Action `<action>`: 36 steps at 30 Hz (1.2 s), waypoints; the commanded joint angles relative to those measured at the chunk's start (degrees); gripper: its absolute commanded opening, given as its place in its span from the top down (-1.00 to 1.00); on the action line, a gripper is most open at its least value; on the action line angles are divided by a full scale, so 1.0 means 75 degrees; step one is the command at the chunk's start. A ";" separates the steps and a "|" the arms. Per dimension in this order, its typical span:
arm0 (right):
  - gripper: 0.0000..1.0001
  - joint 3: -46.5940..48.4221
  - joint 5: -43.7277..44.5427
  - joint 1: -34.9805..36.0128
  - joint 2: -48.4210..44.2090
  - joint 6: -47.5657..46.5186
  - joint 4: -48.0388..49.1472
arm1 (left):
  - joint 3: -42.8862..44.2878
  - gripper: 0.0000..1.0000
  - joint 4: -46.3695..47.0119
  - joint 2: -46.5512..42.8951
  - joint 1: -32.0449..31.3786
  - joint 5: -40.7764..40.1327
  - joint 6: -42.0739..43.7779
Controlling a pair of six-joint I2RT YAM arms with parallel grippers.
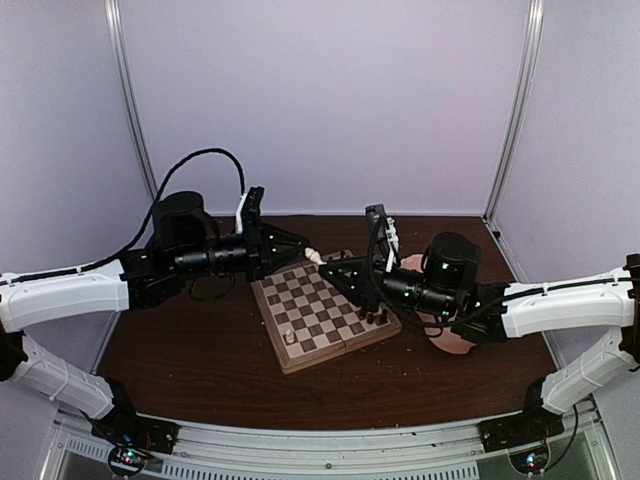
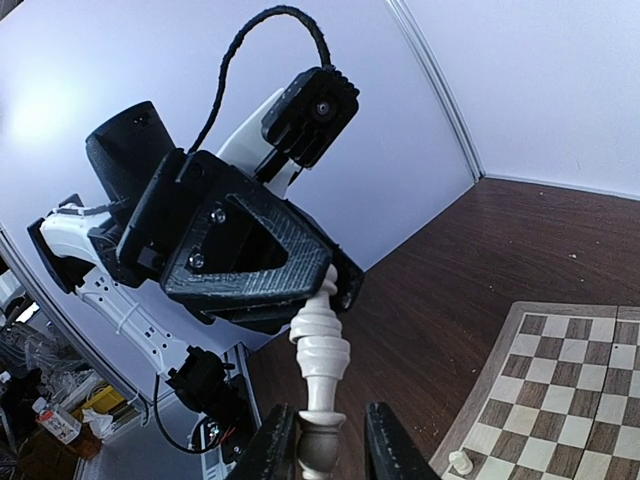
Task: Set up the chess pieces on the board
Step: Pick up the chess pile from the center of the board, then place the pawn at h2.
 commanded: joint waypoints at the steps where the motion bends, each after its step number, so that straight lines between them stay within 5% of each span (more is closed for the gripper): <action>1: 0.52 -0.0088 -0.0110 0.0064 -0.0022 0.0074 0.0367 | -0.0066 0.83 0.0519 0.0040 0.0069 0.0018 -0.0034; 11: 0.96 -0.0233 -0.0001 0.0078 -0.0168 0.0063 0.0209 | -0.0143 0.83 0.0396 -0.0123 0.0160 -0.0077 0.0110; 17: 0.99 -0.0829 0.0236 0.0084 -0.0744 -0.0114 -0.0446 | 0.0286 0.82 -0.2164 -0.0662 0.0333 -0.1009 0.1664; 24: 1.00 -0.0469 0.1772 0.0067 -0.1586 -0.0577 -0.3735 | 0.0529 0.82 -0.4391 -0.0751 0.0333 -0.2340 0.3910; 28: 1.00 -0.0008 0.2288 0.0065 -0.1739 -0.0862 -0.5375 | 0.0632 0.84 -0.4666 -0.0284 0.0287 -0.2161 0.4926; 36: 1.00 -0.0200 0.2781 -0.0002 -0.2274 -0.0784 -0.6095 | 0.0943 0.84 -0.4296 0.0964 -0.0639 -0.2547 0.6624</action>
